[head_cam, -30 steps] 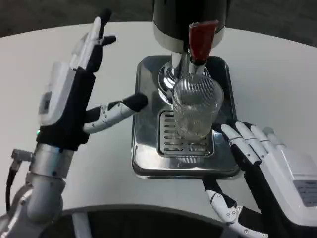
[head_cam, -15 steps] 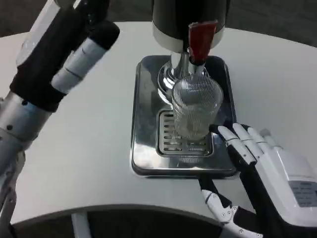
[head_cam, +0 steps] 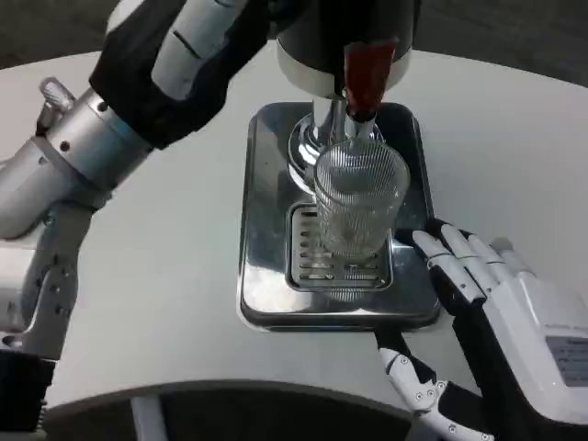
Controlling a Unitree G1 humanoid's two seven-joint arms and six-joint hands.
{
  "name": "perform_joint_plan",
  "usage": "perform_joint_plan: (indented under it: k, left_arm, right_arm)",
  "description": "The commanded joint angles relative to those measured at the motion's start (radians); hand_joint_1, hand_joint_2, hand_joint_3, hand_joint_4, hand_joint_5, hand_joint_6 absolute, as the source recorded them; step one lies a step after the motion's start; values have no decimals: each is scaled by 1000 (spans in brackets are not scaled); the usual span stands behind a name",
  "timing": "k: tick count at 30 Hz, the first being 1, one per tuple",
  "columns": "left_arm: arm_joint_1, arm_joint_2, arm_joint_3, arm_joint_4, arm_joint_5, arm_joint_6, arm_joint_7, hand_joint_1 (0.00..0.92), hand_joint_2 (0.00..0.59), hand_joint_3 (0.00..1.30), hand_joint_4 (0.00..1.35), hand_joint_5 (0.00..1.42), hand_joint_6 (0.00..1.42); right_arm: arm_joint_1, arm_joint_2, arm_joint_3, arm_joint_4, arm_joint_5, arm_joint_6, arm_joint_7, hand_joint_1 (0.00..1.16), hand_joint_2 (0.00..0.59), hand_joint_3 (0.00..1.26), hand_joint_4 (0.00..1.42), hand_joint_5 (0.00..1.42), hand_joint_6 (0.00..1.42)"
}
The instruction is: Grasp the cup under the faucet to collect the drink, then remove the cup.
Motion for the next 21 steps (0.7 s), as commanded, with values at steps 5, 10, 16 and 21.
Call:
perform_joint_plan:
  k: [5, 10, 16, 21]
  left_arm:
    - [-29, -82, 3, 47, 34, 94, -13, 0, 157, 46, 0, 112, 51]
    - [-38, -108, 23, 76, 54, 109, -14, 0, 152, 57, 0, 126, 59]
    - [-53, -116, 26, 142, 52, 153, -56, 0, 140, 2, 0, 84, 61]
    - [-52, -121, 12, 158, 64, 151, -117, 0, 125, 0, 0, 7, 1]
  right_arm:
    - [20, -3, -22, -13, 19, 1, -6, 317, 457, 146, 73, 75, 61]
    - [24, -5, -44, -16, 31, 2, -8, 317, 457, 146, 74, 75, 62]
    - [39, -6, -53, -23, 38, -4, -8, 317, 457, 146, 74, 75, 63]
    - [43, -3, -52, -25, 38, -4, -9, 317, 457, 146, 74, 77, 63]
